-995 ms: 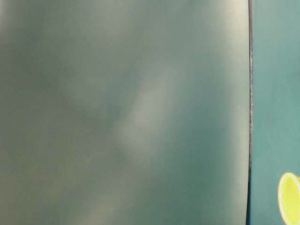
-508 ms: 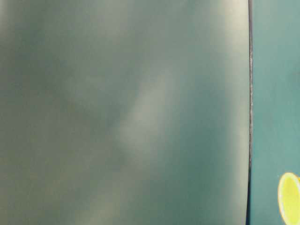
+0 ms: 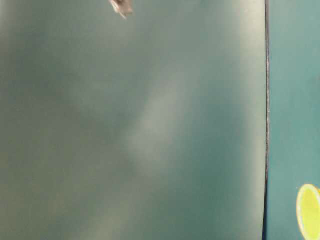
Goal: Move the block to the left with right arm.
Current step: 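Open the right gripper and start moving it left toward the orange cube, then lower the open right gripper around the orange cube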
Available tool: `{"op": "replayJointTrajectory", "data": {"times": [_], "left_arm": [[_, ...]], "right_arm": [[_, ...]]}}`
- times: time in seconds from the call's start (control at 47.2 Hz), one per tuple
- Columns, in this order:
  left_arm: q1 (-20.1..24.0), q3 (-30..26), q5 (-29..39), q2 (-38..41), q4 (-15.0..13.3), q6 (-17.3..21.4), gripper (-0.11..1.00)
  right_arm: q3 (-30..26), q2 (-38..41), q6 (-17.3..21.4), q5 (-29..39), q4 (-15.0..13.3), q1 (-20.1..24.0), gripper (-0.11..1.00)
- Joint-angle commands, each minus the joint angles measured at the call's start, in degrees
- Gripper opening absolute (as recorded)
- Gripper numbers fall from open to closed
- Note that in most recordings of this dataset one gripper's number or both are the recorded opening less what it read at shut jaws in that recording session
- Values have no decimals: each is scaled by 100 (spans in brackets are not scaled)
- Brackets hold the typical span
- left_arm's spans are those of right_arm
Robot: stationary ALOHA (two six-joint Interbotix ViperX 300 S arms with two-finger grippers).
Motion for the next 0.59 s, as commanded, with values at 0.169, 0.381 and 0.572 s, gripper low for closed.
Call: {"op": "replayJointTrajectory", "data": {"times": [0.169,0.381,0.572], "left_arm": [[0,-176,-26,26,9,-18,0],[0,-176,-26,18,9,-18,0],[-9,-176,-26,26,9,-18,0]], "right_arm": [[-466,1125,-53,176,-9,-35,60],[-773,2083,-62,378,-35,-26,60],[-773,2751,-62,352,-26,88,60]]}}
